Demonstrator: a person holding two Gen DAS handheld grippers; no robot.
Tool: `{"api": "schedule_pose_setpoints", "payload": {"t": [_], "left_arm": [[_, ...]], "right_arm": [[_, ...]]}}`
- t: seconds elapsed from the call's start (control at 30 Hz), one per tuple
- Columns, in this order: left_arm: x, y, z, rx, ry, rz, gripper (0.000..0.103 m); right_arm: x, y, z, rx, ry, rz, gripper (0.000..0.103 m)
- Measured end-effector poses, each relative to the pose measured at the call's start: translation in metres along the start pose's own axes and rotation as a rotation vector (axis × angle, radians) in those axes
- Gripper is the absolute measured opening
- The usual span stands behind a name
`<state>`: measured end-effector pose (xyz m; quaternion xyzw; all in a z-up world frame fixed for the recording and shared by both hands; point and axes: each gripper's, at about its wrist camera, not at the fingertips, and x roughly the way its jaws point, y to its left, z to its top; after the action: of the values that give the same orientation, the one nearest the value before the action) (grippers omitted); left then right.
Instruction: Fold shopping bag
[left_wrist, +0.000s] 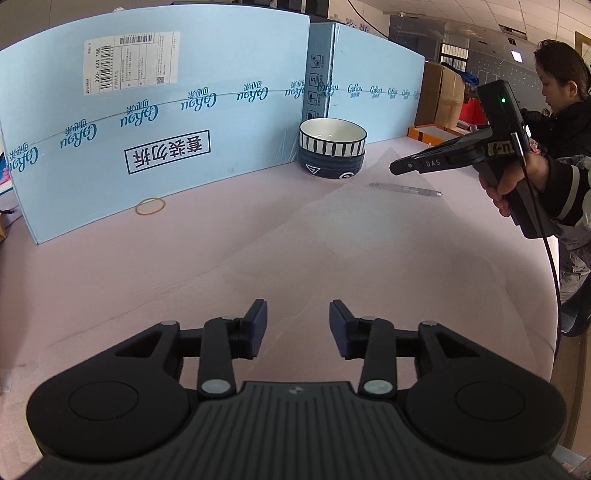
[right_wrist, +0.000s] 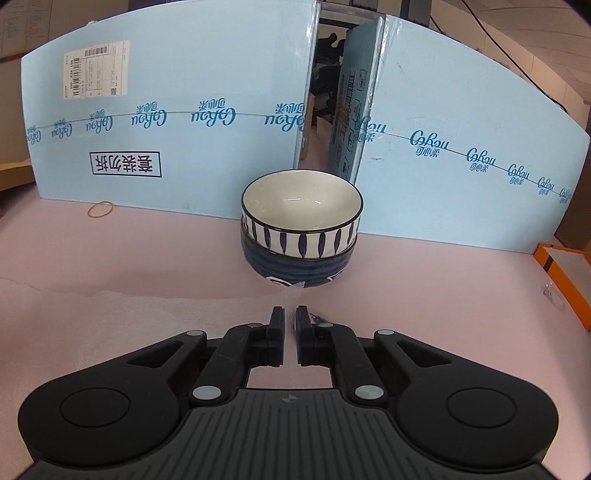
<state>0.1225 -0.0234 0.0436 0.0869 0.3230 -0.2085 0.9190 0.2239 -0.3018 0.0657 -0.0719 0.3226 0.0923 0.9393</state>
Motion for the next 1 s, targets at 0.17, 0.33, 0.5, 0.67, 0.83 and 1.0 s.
{"api": "schedule_pose_setpoints", "payload": {"t": [0.17,0.33,0.5,0.67,0.83,1.0], "left_arm": [[0.027,0.000,0.001,0.057,0.083,0.048,0.053],[0.043,0.003,0.000,0.103,0.105,0.081,0.044],[0.045,-0.004,0.003,0.134,0.131,0.029,0.000],[0.039,-0.021,0.013,0.155,0.098,-0.004,0.002],[0.038,-0.051,0.030,0.210,0.046,-0.047,0.002],[0.066,-0.079,0.051,0.261,0.042,-0.063,0.025]], "right_arm": [[-0.058,-0.022,-0.017,0.087,-0.060,0.065,0.035],[-0.126,-0.027,-0.067,0.152,-0.032,0.193,0.037],[-0.173,-0.013,-0.134,0.203,0.015,0.229,0.037],[-0.190,-0.019,-0.170,0.311,0.050,0.200,0.038],[-0.190,-0.019,-0.188,0.384,0.049,0.280,0.040],[-0.179,-0.010,-0.181,0.385,0.049,0.341,0.039]]}}
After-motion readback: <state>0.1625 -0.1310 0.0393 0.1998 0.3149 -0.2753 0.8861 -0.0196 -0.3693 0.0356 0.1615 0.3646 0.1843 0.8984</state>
